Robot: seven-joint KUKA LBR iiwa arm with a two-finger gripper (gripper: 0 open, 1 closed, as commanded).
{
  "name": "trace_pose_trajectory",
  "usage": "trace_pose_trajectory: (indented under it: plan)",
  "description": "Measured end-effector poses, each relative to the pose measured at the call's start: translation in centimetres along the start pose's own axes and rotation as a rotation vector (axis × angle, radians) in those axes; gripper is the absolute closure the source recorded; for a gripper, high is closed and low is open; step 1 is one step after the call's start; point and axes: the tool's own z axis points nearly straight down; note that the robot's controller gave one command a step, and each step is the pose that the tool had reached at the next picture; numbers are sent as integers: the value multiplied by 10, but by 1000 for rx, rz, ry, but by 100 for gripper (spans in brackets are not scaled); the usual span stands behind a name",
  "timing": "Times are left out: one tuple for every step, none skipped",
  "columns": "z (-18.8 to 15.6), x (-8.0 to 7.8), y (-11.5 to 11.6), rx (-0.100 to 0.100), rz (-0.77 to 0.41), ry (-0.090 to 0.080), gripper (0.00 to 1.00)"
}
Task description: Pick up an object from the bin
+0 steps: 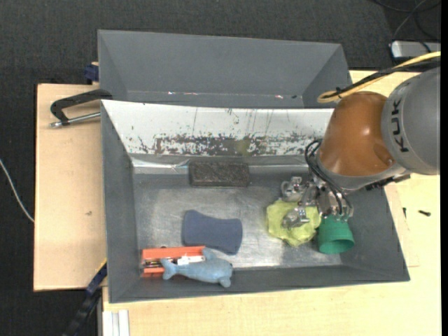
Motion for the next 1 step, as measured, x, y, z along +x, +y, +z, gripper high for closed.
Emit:
trace_pose_trajectory:
  plan:
    - [2, -1, 0, -1, 4, 0, 100]
